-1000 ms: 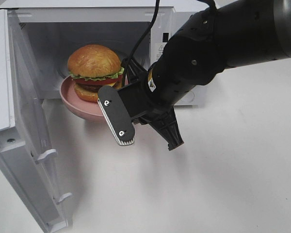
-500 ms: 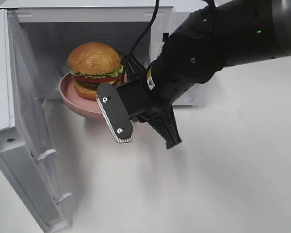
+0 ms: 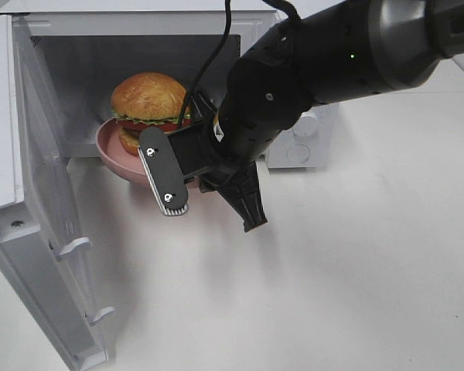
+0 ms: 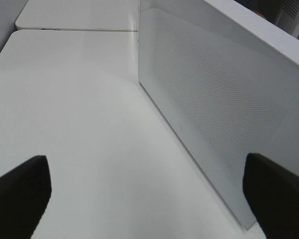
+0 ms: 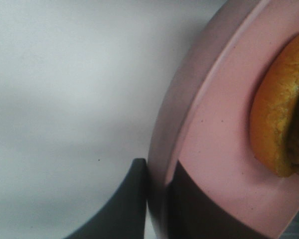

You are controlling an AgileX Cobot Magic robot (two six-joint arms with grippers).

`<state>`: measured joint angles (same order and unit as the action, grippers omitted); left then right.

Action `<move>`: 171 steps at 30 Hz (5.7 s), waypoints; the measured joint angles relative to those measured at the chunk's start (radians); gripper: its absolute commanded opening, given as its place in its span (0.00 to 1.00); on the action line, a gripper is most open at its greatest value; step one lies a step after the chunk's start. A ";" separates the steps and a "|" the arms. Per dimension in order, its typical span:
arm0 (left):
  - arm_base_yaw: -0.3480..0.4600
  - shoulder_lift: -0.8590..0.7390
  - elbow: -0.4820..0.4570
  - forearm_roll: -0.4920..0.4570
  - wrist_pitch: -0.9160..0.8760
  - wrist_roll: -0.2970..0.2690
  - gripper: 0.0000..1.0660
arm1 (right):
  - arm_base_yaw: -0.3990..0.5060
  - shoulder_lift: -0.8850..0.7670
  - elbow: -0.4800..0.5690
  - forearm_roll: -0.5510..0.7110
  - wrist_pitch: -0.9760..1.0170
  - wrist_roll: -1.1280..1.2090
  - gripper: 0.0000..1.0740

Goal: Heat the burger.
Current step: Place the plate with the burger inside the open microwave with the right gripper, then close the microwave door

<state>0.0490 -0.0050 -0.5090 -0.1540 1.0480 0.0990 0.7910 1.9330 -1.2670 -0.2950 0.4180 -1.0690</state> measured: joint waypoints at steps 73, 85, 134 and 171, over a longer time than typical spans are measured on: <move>0.000 0.000 0.000 0.003 0.000 0.000 0.94 | -0.060 0.350 -0.500 -0.163 0.076 0.177 0.04; 0.000 0.000 0.000 0.003 0.000 0.000 0.94 | -0.060 0.352 -0.509 -0.180 -0.007 0.187 0.29; 0.000 0.000 0.000 0.003 0.000 0.000 0.94 | -0.060 0.139 -0.197 -0.147 -0.155 0.228 0.68; 0.000 0.000 0.000 0.003 0.000 0.000 0.94 | -0.060 -0.276 0.280 -0.144 -0.264 0.701 0.68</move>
<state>0.0490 -0.0050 -0.5090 -0.1510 1.0480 0.0990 0.7310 1.6570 -0.9870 -0.4390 0.1540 -0.3680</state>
